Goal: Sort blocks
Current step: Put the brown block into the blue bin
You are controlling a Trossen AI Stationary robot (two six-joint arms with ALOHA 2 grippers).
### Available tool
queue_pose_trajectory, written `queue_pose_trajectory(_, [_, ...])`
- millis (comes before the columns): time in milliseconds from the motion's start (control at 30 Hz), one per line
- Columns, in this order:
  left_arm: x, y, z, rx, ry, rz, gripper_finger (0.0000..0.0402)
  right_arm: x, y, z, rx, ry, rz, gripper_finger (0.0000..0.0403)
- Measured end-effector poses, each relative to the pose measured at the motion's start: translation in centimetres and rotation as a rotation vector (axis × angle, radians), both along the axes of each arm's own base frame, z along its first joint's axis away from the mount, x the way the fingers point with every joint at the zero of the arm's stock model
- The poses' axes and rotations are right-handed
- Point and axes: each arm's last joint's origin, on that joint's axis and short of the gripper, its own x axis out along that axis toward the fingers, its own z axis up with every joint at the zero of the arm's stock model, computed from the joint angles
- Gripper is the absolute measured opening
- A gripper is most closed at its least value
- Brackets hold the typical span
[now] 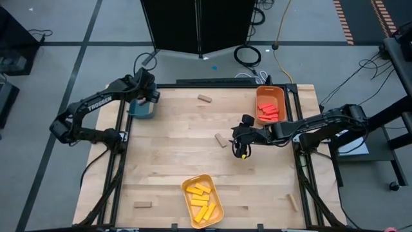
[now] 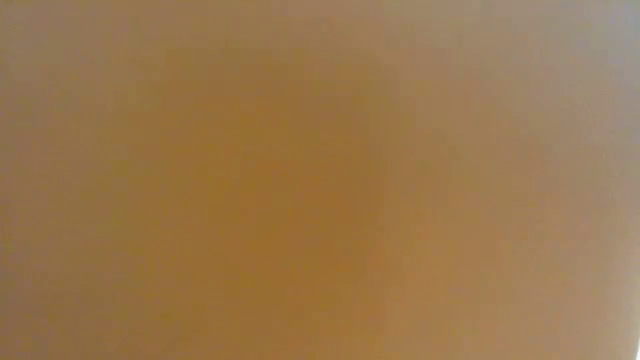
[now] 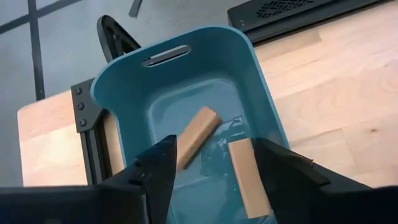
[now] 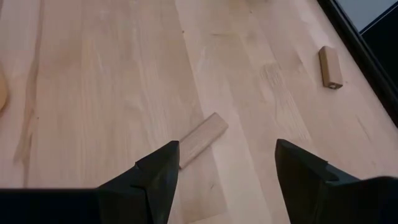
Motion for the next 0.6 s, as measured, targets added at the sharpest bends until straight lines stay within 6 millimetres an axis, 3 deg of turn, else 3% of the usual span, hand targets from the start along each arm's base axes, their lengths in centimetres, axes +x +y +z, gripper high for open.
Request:
queue_pose_trajectory(300, [0.7,0.1,0.1,-0.016,-0.059,-0.135,0.0214,0.0,0.0,0.0,-0.039,0.013,0.038,0.0203])
queue_pose_trajectory(467, [4.0,-0.6,1.2,0.048,-0.289,-0.397,0.0214,0.2,0.1,0.2,-0.001,-0.008,0.05,0.0203])
queue_pose_trajectory(600, [6.7,-1.8,2.5,0.154,-0.419,-0.61,0.0214,0.5,0.6,1.2,0.168,-0.002,0.12,0.0203])
